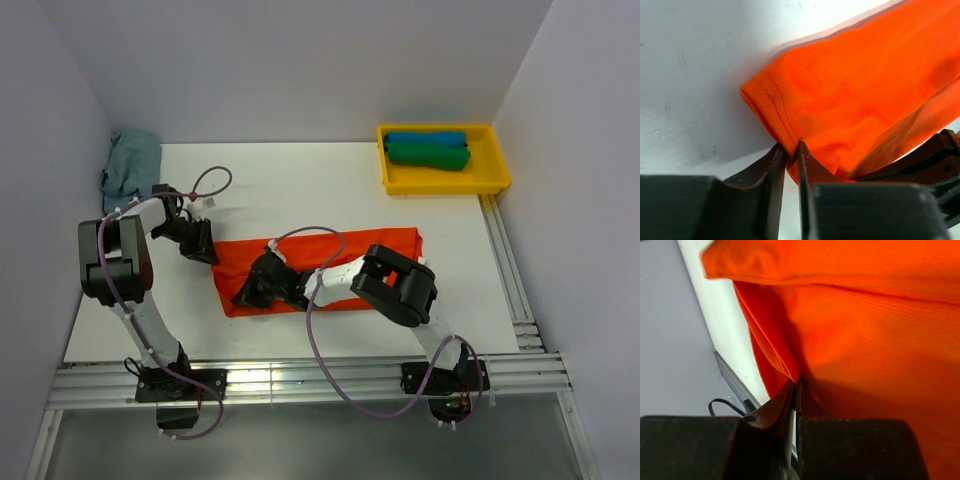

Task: Roll the t-shirts
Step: Roll the tshirt

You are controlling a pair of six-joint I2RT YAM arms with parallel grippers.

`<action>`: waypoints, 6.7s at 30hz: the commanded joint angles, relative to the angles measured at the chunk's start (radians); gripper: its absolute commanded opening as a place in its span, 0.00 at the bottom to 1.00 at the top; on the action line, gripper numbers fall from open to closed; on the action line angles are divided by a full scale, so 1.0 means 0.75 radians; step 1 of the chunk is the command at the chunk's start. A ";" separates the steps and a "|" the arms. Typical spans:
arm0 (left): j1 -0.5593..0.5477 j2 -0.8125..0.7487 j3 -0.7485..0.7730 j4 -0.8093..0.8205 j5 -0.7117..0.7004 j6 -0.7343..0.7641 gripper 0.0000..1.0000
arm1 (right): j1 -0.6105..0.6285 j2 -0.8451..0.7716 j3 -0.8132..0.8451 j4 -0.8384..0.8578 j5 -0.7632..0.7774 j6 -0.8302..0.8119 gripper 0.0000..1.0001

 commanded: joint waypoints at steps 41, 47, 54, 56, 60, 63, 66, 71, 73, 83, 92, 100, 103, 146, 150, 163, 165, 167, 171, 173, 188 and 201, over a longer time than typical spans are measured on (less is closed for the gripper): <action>-0.296 -0.093 0.202 -0.096 -0.381 -0.063 0.30 | 0.077 0.127 0.842 -0.849 0.610 -0.774 0.46; -0.280 -0.103 0.202 -0.076 -0.367 -0.065 0.48 | 0.145 0.154 0.910 -0.989 0.706 -0.803 0.47; -0.137 -0.077 0.284 -0.100 -0.277 -0.035 0.67 | 0.180 0.085 0.793 -0.962 0.680 -0.780 0.44; -0.126 -0.061 0.298 -0.096 -0.260 -0.041 0.68 | 0.192 0.099 0.827 -0.976 0.680 -0.800 0.43; -0.104 0.013 0.345 -0.090 -0.203 -0.033 0.71 | 0.231 0.170 0.952 -1.066 0.710 -0.823 0.43; -0.091 0.101 0.392 -0.141 -0.069 0.018 0.71 | 0.251 0.222 1.030 -1.118 0.706 -0.821 0.43; -0.079 0.150 0.392 -0.125 -0.043 0.029 0.71 | 0.272 0.258 1.087 -1.163 0.720 -0.817 0.44; -0.057 0.201 0.386 -0.121 0.012 0.043 0.70 | 0.292 0.326 1.167 -1.232 0.719 -0.805 0.49; -0.053 0.218 0.378 -0.119 0.024 0.055 0.69 | 0.294 0.352 1.192 -1.257 0.721 -0.800 0.50; -0.053 0.246 0.339 -0.102 0.032 0.074 0.64 | 0.307 0.477 1.327 -1.332 0.700 -0.788 0.54; -0.057 0.232 0.325 -0.061 0.002 0.027 0.20 | 0.300 0.416 1.200 -1.259 0.680 -0.739 0.34; -0.134 0.138 0.380 -0.069 -0.221 -0.045 0.00 | 0.264 0.124 0.790 -0.861 0.619 -0.676 0.20; -0.161 0.120 0.423 -0.090 -0.334 -0.063 0.00 | 0.227 0.016 0.606 -0.681 0.575 -0.617 0.18; -0.486 0.195 0.709 -0.284 -0.749 -0.067 0.00 | -0.041 -0.007 -0.007 0.427 -0.091 0.116 0.06; -0.494 0.195 0.693 -0.272 -0.749 -0.072 0.00 | -0.045 -0.026 -0.086 0.496 -0.071 0.151 0.06; -0.549 0.203 0.650 -0.237 -0.749 -0.102 0.02 | -0.053 -0.079 -0.336 0.721 0.021 0.263 0.02; -0.552 0.207 0.648 -0.233 -0.749 -0.106 0.05 | -0.053 -0.079 -0.350 0.735 0.027 0.269 0.02; -0.560 0.207 0.644 -0.229 -0.749 -0.106 0.07 | -0.051 -0.077 -0.361 0.739 0.027 0.275 0.02; -0.568 0.197 0.633 -0.211 -0.749 -0.117 0.25 | -0.047 -0.075 -0.397 0.780 0.048 0.310 0.01; -0.568 0.185 0.631 -0.184 -0.747 -0.119 0.33 | -0.047 -0.077 -0.412 0.782 0.058 0.318 0.01; -0.539 0.030 0.734 -0.164 -0.477 -0.106 0.68 | -0.029 -0.095 -0.473 0.778 0.123 0.380 0.00; -0.255 -0.148 0.499 -0.192 -0.289 -0.010 0.28 | -0.023 -0.091 -0.485 0.766 0.156 0.427 0.00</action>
